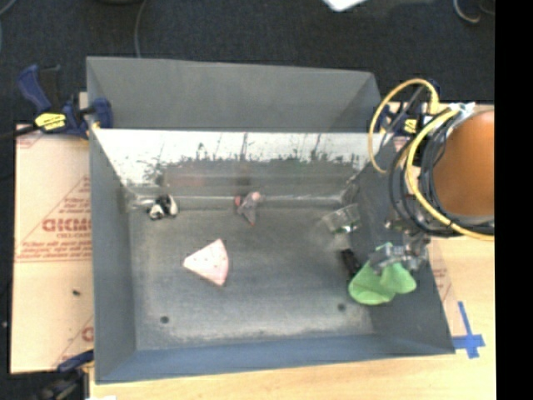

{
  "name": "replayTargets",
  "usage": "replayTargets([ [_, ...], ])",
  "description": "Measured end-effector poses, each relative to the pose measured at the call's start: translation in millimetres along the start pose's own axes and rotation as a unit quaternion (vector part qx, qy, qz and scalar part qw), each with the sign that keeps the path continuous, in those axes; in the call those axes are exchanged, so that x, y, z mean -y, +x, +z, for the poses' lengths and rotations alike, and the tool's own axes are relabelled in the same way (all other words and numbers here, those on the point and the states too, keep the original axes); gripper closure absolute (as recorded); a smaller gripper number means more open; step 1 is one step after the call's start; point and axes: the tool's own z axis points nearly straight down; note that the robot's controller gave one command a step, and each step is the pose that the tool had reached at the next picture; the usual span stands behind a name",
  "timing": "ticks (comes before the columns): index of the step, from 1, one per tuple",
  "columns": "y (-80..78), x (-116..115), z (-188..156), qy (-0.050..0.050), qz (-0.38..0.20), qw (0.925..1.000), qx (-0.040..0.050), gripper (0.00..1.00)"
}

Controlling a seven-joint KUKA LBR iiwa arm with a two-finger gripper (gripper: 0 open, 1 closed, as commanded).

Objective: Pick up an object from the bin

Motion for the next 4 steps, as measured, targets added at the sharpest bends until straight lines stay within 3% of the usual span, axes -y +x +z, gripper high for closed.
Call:
replayTargets([
  [1, -3.1, -4, 80, -0.002, -0.006, 1.0, 0.0013, 1.0],
  [2, 30.2, -24, 52, -0.002, 0.007, 1.0, 0.0005, 1.0],
  [3, 6.8, 0, 79, -0.001, -0.02, 0.9998, 0.0016, 1.0],
  [4, -15.2, 47, 115, -0.004, -0.16, 0.9871, 0.0122, 1.0],
])
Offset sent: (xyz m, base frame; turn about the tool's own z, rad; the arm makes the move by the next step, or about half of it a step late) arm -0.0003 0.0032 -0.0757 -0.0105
